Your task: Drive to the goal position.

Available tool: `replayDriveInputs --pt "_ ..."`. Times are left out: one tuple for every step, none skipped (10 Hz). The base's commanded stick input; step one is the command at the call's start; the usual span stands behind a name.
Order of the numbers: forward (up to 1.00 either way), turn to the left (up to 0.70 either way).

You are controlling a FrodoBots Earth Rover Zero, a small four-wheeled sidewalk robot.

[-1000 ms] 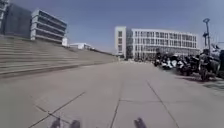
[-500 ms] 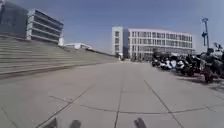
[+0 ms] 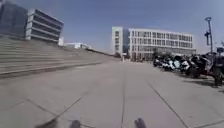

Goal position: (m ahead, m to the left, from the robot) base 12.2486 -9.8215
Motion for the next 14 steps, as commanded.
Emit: replayDriveInputs --pt "0.70 0.00" --pt "0.70 0.00" --pt "0.70 0.00" --pt "0.70 0.00" --pt "0.70 0.00" --pt "0.70 0.00" --pt "0.70 0.00" --pt "0.70 0.00" --pt "0.70 0.00" --pt "0.70 0.00" --pt "0.70 0.00" --pt "0.70 0.00" --pt "0.70 0.00" --pt "0.70 0.00"
